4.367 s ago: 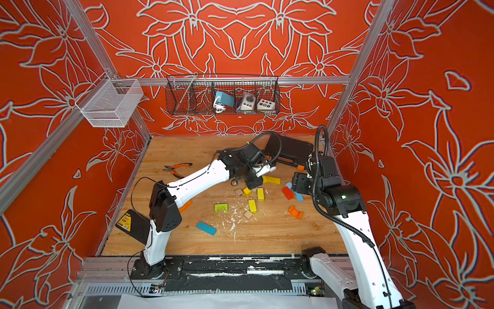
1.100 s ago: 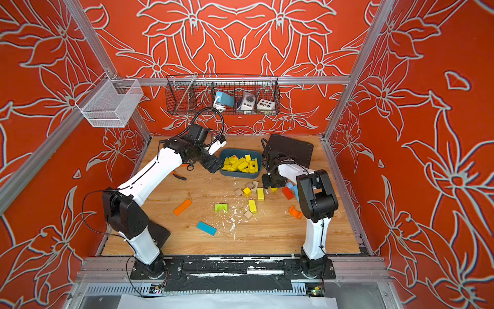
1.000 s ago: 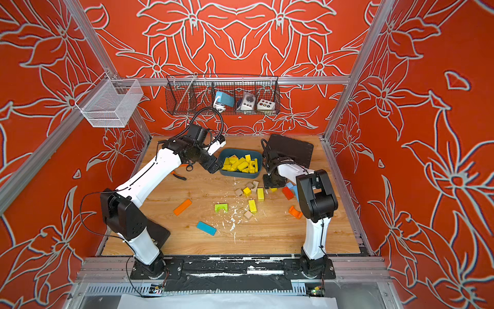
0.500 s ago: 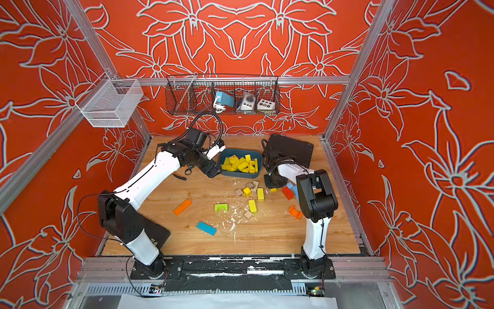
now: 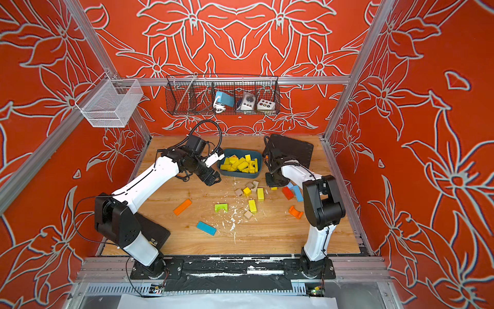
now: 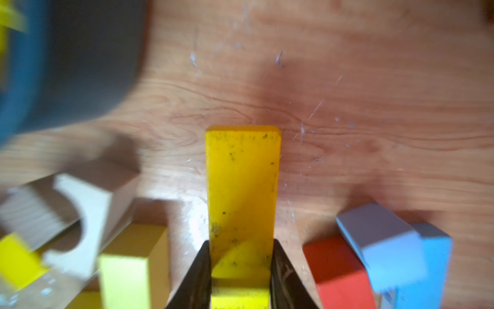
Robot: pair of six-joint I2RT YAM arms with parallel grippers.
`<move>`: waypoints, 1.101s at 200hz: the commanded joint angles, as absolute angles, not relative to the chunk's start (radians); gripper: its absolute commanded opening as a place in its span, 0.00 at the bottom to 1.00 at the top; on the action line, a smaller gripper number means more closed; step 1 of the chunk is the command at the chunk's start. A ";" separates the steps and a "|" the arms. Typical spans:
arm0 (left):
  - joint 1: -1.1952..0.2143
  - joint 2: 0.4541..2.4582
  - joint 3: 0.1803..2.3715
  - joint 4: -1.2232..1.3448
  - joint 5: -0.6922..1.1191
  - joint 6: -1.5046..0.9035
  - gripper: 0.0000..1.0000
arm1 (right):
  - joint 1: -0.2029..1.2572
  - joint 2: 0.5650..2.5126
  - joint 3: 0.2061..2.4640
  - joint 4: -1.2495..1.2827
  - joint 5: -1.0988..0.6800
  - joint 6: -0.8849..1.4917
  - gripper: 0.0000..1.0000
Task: Pick out the yellow building blocks
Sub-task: Pick up the building block from the center of the board, then place the building block in the storage box.
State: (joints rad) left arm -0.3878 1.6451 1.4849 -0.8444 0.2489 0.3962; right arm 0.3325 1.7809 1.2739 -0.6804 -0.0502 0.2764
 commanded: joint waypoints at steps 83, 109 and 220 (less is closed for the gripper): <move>-0.394 1.591 1.462 -0.869 0.322 0.402 0.89 | 0.373 1.829 1.685 -0.858 -0.150 0.243 0.23; -0.397 1.574 1.450 -0.876 0.331 0.404 0.89 | 0.400 1.929 1.804 -0.879 -0.155 0.238 0.23; -0.492 1.540 1.317 -0.836 0.348 0.404 0.87 | 0.423 2.261 2.013 -0.880 -0.168 0.245 0.27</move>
State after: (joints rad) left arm -0.4530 1.5642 1.3533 -0.8505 0.3355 0.3962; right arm 0.4202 2.2414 1.9739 -0.8490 -0.1772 0.2527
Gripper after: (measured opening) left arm 0.875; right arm 0.331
